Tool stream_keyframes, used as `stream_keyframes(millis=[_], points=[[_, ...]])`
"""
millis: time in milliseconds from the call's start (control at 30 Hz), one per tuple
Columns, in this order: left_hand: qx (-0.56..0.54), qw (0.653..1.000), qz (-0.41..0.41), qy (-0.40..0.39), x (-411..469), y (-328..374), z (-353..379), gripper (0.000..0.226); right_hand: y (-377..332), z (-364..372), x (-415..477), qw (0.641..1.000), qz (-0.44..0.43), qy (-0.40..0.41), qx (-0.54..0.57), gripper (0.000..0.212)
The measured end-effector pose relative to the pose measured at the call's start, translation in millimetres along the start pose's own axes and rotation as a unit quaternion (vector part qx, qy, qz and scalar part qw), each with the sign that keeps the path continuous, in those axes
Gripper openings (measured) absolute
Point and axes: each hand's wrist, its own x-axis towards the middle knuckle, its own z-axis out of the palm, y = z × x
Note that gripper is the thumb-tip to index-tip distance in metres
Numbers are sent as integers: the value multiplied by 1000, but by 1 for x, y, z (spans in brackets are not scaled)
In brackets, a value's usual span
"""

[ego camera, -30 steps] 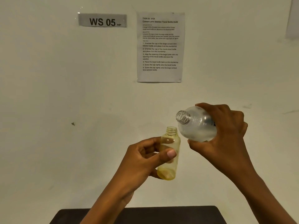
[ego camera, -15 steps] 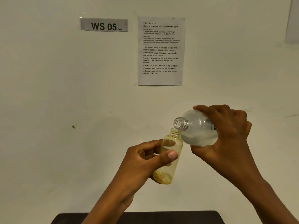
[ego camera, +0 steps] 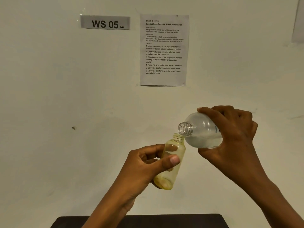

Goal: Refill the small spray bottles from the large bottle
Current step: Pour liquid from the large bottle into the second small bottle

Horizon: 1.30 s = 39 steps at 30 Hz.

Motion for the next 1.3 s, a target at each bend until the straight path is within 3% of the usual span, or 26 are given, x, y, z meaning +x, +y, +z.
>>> stream_keyframes(millis=[133,400,500,633,833,1300], points=[[-2,1000,-5,4,1,-1,1,33,1,1,1,1000,-2,5,-7,68],[0,1000,-7,-5,4,-3,-1,39,4,4,2,1000,-5,-7,-16,80],[1,1000,-6,-3,4,-4,-2,45,4,5,4,1000,-8,-6,-21,79],[-5,1000,-11,4,5,-2,-2,28,4,6,4,1000,-15,-1,-27,77],[-13,1000,-11,3,5,-1,0,32,4,8,6,999,-12,13,-31,67],[-4,1000,-13,8,7,-3,2,35,7,9,5,999,-14,12,-35,68]])
